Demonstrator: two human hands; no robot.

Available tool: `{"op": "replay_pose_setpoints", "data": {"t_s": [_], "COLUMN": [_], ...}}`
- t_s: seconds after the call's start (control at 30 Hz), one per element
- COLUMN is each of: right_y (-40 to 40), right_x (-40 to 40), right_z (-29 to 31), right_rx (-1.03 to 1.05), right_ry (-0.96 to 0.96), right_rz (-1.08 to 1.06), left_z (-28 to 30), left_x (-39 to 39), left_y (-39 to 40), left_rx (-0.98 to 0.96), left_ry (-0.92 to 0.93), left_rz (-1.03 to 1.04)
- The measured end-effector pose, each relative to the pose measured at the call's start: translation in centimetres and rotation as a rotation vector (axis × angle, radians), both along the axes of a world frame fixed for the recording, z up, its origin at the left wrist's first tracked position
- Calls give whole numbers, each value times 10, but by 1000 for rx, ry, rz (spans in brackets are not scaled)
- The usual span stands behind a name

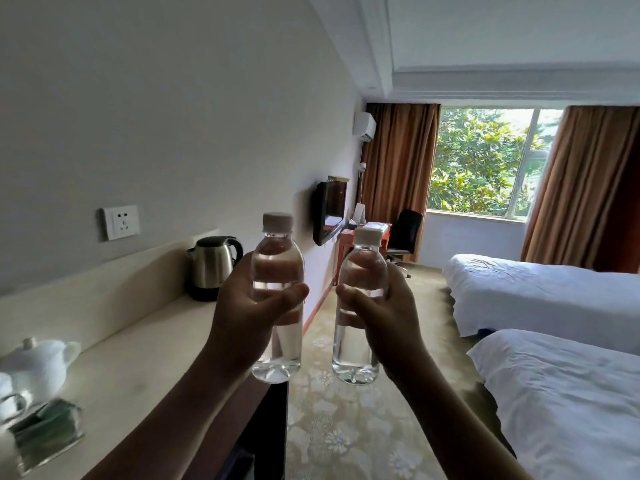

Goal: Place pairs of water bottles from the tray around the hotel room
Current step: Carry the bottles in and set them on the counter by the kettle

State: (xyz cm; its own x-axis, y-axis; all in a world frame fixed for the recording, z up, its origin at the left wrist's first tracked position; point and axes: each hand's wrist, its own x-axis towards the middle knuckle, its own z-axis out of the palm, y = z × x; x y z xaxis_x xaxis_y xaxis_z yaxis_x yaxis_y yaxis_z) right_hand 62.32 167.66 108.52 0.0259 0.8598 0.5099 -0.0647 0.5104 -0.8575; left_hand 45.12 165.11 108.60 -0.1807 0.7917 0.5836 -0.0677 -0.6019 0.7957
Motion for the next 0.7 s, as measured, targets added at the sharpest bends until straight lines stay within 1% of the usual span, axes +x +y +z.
{"op": "replay_pose_setpoints", "data": {"t_s": [0.1,0.23,0.4,0.57,0.7], "right_y": [69,150,238,322,374], "right_x": [-14,-36,-73,-120,-174], "right_z": [1,-4,-16,-45,-80], "right_rx": [-5,-2,-14,-35,-29], "right_ry": [-12,-30,-50,-61,-85], "right_rz": [9,51,133,294,499], "left_z": [3,-7,-31,-57,-80], "left_x": [-16,-38,-80,-118,-140], "left_y": [65,141,204,246,275], "left_rx": [0,-12,-43,-93,-128], "left_ry": [-23,-11,-10,29,8], "left_rz": [15,80,157,315,510]}}
